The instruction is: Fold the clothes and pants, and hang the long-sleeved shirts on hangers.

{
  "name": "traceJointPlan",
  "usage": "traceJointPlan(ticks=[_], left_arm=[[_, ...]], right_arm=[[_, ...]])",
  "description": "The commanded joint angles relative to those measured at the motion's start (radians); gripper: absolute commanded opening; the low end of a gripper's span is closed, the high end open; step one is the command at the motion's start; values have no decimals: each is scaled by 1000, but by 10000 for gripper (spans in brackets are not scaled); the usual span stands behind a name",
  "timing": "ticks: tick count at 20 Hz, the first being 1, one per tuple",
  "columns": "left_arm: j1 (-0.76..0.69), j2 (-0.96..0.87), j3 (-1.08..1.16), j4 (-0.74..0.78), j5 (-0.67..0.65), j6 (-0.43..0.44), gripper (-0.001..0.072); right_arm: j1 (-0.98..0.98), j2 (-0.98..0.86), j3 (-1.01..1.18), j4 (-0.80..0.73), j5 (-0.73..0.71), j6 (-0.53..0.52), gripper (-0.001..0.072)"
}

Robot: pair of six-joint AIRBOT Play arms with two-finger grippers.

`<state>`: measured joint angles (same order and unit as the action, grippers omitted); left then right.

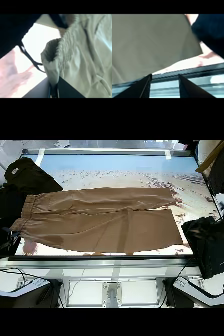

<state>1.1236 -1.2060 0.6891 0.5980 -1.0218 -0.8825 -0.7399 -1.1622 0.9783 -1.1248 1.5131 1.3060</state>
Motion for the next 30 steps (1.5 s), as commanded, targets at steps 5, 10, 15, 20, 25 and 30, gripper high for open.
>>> traceJointPlan(ticks=[5,10,15,20,25,30], left_arm=[[0,41,5,8,-16,0,23],[0,40,5,8,-17,0,23],[0,40,5,8,-20,0,23],[0,40,5,8,-19,0,23],[0,40,5,8,-19,0,23],[0,60,76,175,-80,-49,21]], right_arm=[[-45,4,-343,96,-219,49,385],[-45,-7,-397,81,-292,74,364],[-45,-79,-399,167,-366,72,364],[-45,-93,-399,181,-444,69,242],[-45,-107,-399,179,-460,64,67],[-45,-56,-370,158,-351,-19,14]])
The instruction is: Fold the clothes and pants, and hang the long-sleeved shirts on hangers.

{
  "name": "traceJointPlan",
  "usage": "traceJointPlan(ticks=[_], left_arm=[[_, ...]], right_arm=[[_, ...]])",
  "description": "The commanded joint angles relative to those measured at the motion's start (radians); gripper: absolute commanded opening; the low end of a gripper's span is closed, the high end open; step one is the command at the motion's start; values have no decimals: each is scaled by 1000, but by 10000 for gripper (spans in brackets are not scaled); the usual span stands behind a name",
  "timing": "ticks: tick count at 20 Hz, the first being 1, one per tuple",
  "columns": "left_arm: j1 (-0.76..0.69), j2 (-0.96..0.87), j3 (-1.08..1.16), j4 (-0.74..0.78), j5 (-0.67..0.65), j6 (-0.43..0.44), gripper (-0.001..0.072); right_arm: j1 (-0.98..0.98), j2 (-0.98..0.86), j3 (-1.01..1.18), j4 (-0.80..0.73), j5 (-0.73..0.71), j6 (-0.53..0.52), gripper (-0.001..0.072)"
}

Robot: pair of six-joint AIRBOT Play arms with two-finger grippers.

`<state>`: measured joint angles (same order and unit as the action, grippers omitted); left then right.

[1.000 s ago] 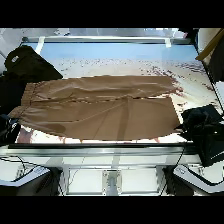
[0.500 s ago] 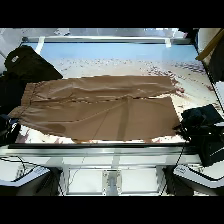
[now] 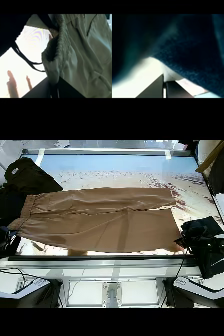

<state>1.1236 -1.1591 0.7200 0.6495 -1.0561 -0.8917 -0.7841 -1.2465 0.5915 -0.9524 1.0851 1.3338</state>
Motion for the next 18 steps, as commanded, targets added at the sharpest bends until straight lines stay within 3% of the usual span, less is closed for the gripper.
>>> traceJointPlan(ticks=[1,3,6,9,14,16,18], left_arm=[[0,26,85,216,-85,-61,21],[0,64,156,354,-146,-101,21],[-3,131,231,379,-167,-127,21],[-76,146,323,366,-136,-192,20],[-341,72,386,502,138,-430,20],[-421,12,403,601,264,-569,20],[-474,-65,438,644,343,-631,20]], right_arm=[[-2,62,35,-53,125,-48,14],[-2,153,78,-128,210,-55,13],[-2,315,162,-145,281,-45,13],[35,368,310,-5,179,10,10],[336,107,531,-6,-18,40,11],[412,-47,635,-34,-134,102,11],[444,-217,766,-33,-202,158,11]])
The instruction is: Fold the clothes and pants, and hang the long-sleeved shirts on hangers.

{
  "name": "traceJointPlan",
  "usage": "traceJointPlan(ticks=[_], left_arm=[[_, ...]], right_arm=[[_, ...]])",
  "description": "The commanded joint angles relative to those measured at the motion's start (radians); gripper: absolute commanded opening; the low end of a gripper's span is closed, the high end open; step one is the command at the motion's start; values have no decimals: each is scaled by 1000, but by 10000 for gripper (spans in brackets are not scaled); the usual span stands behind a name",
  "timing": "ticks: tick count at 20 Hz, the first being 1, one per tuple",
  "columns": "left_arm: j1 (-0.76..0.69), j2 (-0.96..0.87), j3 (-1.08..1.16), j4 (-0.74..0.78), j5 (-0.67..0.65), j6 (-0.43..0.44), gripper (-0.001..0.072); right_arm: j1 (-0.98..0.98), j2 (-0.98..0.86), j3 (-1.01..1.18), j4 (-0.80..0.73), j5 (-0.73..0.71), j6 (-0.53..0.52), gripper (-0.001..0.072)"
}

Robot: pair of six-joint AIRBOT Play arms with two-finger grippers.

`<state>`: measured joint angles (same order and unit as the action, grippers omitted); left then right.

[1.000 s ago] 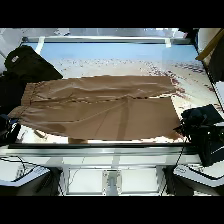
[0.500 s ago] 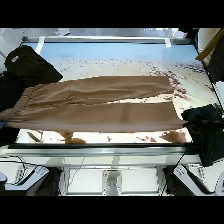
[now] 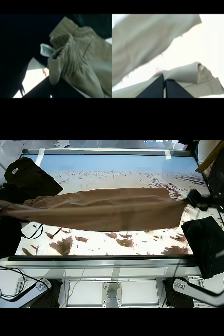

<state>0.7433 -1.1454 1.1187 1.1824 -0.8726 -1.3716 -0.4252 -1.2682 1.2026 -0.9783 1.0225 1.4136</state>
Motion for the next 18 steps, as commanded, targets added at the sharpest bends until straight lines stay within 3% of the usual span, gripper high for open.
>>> traceJointPlan(ticks=[1,8,13,18], left_arm=[[-121,-127,68,111,172,-151,20],[-288,-408,179,111,341,-160,20],[-314,-473,180,111,488,-223,20],[-325,-487,180,96,510,-223,24]], right_arm=[[100,-271,219,1,-148,79,11],[164,-630,522,21,-308,124,11],[164,-691,594,34,-335,124,12],[177,-702,595,51,-350,125,13]])
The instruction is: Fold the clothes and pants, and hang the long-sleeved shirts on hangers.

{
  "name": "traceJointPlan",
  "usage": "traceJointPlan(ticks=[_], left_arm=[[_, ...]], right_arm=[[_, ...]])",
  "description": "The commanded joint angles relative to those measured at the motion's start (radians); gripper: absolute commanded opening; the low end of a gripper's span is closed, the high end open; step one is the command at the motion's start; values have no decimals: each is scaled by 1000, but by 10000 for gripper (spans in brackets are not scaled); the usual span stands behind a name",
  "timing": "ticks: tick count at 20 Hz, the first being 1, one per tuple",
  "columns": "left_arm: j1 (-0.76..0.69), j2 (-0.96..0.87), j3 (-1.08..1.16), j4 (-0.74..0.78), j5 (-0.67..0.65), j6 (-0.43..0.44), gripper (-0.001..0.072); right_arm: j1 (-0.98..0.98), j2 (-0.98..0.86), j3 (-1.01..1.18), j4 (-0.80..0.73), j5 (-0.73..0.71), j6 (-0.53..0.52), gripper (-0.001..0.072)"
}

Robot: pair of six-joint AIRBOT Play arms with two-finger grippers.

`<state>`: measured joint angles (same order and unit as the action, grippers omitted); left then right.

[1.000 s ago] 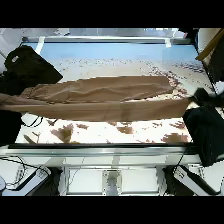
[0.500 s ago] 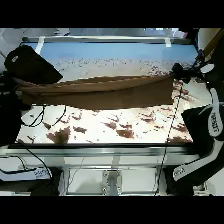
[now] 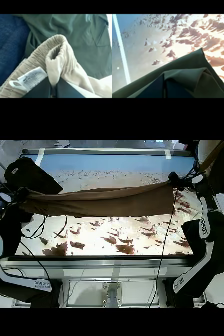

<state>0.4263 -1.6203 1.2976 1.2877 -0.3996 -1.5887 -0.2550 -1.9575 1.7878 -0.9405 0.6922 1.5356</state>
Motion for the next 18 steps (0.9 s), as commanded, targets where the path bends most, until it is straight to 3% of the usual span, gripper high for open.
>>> traceJointPlan(ticks=[1,2,3,6,11,12,13,16,18], left_arm=[[-8,-11,3,-10,39,-8,80],[-8,-9,7,-10,31,-27,321],[-5,2,9,-10,32,-44,502],[18,90,9,-9,34,-76,502],[3,314,9,-9,13,-71,498],[-29,355,9,-8,0,-48,494],[-67,387,9,-8,-15,29,493],[-209,438,9,-8,-107,247,493],[-289,438,9,-6,-203,288,492]], right_arm=[[7,-13,10,32,-40,14,29],[4,-13,16,58,-66,43,215],[-3,-13,29,77,-78,60,440],[-56,-12,115,65,47,70,449],[-191,-14,216,-118,595,72,447],[-209,-20,216,-133,670,63,448],[-226,-30,216,-134,724,36,449],[-244,-65,216,-126,727,-16,450],[-243,-97,216,-84,699,-66,477]])
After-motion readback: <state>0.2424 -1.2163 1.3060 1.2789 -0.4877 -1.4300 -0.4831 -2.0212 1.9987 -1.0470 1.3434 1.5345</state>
